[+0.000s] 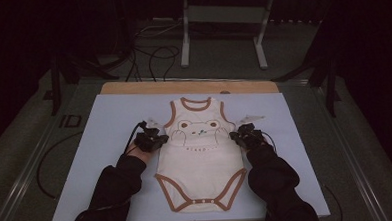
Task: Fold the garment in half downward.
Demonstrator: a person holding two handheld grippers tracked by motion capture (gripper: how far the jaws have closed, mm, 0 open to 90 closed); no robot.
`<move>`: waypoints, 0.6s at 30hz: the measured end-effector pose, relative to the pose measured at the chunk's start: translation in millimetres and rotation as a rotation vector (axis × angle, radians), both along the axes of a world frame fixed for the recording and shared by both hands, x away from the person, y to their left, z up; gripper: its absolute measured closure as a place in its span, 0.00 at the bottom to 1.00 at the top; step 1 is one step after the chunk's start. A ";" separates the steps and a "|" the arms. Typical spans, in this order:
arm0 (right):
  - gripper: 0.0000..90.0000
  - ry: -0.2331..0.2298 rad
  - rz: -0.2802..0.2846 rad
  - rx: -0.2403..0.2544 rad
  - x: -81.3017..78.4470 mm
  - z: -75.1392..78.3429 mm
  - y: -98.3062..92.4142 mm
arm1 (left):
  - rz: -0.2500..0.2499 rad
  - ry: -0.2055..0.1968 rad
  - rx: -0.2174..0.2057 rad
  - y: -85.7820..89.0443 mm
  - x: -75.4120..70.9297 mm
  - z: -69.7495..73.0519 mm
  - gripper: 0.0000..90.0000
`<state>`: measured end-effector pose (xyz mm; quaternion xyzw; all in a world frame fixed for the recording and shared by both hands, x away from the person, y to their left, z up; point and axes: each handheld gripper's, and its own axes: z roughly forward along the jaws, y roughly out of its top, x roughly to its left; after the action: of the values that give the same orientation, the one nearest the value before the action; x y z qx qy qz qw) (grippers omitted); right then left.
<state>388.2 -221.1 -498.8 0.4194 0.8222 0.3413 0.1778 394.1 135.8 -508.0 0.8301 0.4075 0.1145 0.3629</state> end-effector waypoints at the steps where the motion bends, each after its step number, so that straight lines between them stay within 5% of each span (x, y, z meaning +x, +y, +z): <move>1: 0.99 0.000 0.000 0.000 0.0 0.0 0.0 | 0.000 0.000 0.000 0.0 0.0 0.0 1.00; 5: 0.99 -0.009 0.002 0.007 -3.3 3.4 -1.2 | -0.014 0.015 -0.044 2.9 -0.9 2.6 1.00; 18: 0.99 -0.039 0.063 -0.022 -18.7 27.1 0.7 | -0.055 -0.024 -0.050 4.9 -16.0 30.4 1.00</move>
<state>369.5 -220.4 -471.7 0.3846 0.8350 0.3458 0.1876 378.1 140.7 -477.6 0.8305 0.3827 0.1041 0.3912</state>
